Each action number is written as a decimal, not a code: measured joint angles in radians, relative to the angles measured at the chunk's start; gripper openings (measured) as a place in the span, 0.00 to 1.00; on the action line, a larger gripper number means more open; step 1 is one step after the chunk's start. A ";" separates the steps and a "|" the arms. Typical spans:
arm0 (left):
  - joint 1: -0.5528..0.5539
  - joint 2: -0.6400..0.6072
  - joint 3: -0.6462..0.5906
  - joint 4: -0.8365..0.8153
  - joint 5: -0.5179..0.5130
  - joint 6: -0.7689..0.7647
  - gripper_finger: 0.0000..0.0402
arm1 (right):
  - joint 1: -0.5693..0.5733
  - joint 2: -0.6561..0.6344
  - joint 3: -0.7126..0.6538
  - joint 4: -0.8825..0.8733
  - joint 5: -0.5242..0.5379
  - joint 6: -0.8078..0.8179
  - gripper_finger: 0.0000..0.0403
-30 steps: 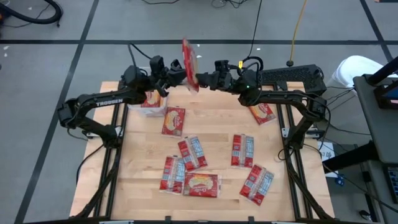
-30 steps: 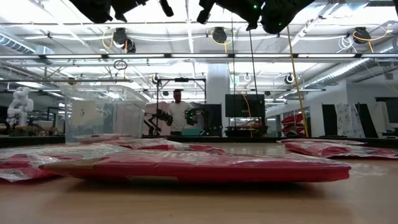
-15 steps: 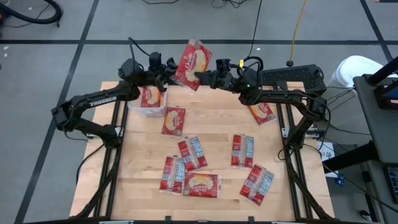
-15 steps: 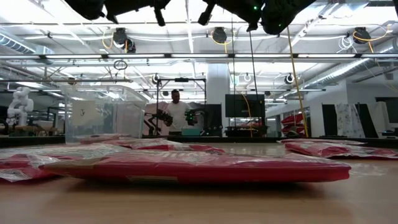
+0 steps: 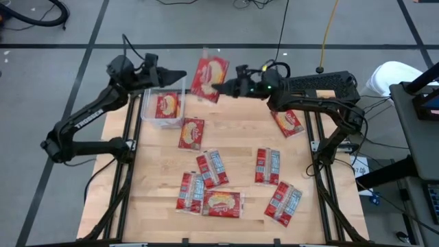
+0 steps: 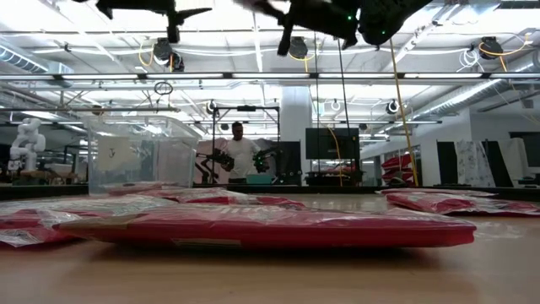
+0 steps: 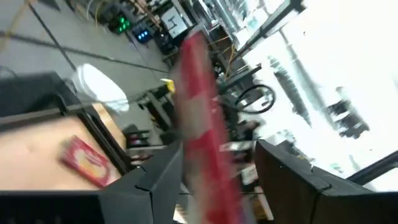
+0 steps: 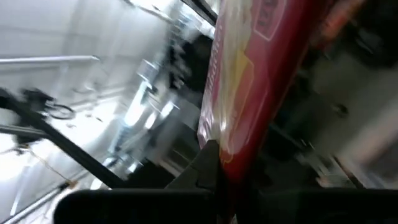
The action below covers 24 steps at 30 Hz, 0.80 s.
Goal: Sort popcorn bags into baskets
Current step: Put the red popcorn bag into the transparent container
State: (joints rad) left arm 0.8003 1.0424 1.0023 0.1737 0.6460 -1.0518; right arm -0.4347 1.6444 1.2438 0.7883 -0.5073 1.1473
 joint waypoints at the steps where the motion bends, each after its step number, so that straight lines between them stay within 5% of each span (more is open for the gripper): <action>1: 0.002 -0.006 0.000 -0.004 0.010 -0.026 0.50 | 0.006 0.000 0.000 -0.041 -0.004 -0.014 0.02; 6: -0.004 -0.010 0.000 -0.078 0.062 -0.093 0.52 | 0.036 0.000 0.000 -0.146 0.004 -0.093 0.02; 13: -0.049 0.008 0.000 -0.278 0.041 0.052 0.61 | 0.050 0.000 0.000 -0.164 0.009 -0.113 0.02; 24: -0.143 0.082 0.000 -0.271 0.034 0.109 0.60 | 0.050 0.001 0.000 -0.210 0.012 -0.123 0.02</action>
State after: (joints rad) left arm 0.6578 1.1246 1.0019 -0.0972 0.6797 -0.9426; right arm -0.3843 1.6451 1.2438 0.5785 -0.4953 1.0241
